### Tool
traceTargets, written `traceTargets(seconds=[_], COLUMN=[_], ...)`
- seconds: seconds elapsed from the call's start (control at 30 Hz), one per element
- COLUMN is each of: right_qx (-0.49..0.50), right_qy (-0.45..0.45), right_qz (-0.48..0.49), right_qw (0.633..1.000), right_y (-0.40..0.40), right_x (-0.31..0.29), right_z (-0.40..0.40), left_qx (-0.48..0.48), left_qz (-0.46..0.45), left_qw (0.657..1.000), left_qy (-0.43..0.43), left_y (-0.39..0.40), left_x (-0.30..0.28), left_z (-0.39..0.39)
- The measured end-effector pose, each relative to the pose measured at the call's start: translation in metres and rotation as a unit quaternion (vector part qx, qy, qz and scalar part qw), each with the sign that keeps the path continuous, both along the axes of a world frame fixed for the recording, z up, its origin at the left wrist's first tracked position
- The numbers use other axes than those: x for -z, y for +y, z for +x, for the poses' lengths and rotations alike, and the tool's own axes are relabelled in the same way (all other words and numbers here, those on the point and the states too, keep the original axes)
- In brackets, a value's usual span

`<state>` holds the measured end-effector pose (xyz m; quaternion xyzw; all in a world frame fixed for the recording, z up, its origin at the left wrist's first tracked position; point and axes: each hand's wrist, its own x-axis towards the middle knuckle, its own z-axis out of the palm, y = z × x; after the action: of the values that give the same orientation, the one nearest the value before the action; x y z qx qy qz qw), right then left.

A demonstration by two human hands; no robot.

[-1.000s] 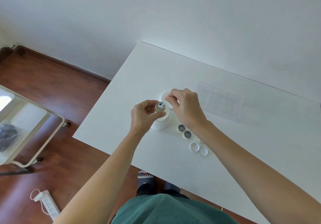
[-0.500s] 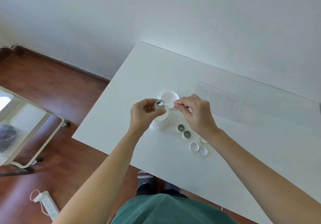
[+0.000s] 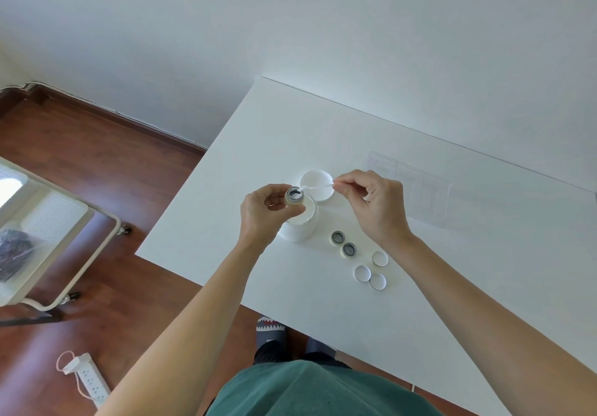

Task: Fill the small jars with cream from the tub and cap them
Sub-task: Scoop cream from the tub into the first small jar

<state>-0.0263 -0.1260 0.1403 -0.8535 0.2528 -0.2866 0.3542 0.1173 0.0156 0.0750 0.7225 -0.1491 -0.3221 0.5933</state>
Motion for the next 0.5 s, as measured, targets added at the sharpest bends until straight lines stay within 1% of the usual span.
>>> traceTargets(seconds=[0.1,0.17,0.23,0.3,0.33,0.43,0.5], right_qx=[0.052,0.082,0.084,0.066,0.053,0.026,0.014], right_qy=[-0.008,0.005,0.038,0.085,0.112,0.195,0.220], right_qz=[0.106,0.125,0.117,0.096,0.071,-0.043,-0.104], right_qw=[0.993,0.989,0.989,0.990,0.990,0.980,0.970], right_y=[-0.004,-0.005,-0.004,-0.002,0.000,0.006,0.010], right_x=[0.004,0.009,0.016,0.026,0.032,0.048,0.054], right_z=[0.004,0.007,0.011,0.017,0.021,0.036,0.046], left_qx=[-0.006,-0.010,-0.018,-0.026,-0.030,-0.042,-0.049], left_qz=[0.004,0.003,0.000,0.000,0.000,0.000,0.002], left_qw=[1.000,1.000,1.000,0.999,0.999,0.999,0.999], left_qy=[-0.016,-0.022,-0.022,-0.022,-0.024,-0.025,-0.024], left_y=[0.004,0.009,0.014,0.018,0.020,0.025,0.028], left_x=[0.003,0.005,0.007,0.008,0.008,0.008,0.008], left_z=[0.002,0.004,0.006,0.007,0.008,0.011,0.014])
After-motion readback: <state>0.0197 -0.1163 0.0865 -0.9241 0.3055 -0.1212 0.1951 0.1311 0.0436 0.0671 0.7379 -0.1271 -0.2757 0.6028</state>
